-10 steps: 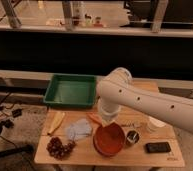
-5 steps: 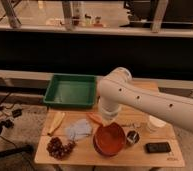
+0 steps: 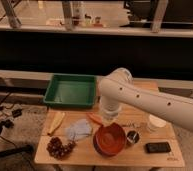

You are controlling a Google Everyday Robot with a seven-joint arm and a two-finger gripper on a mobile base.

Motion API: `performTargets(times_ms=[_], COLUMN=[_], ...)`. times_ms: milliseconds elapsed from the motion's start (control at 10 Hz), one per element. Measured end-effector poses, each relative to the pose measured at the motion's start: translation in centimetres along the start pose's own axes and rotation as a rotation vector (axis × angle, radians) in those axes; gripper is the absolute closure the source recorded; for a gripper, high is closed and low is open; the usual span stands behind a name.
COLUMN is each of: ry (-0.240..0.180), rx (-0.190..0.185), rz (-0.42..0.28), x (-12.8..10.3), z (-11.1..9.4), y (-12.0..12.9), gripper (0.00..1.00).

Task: Stack bowls on top of each other

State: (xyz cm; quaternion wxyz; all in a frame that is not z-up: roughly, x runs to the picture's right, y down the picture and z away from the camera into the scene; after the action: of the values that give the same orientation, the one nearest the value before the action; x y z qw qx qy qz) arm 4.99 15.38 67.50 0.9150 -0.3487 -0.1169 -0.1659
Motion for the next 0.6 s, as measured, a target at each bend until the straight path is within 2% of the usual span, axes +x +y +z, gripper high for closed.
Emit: performTargets(times_ms=[600], ry=[-0.014], rx=[-0.039], rz=[-0.005], x=[0.37], z=[1.18], y=[0.09], gripper=[1.00])
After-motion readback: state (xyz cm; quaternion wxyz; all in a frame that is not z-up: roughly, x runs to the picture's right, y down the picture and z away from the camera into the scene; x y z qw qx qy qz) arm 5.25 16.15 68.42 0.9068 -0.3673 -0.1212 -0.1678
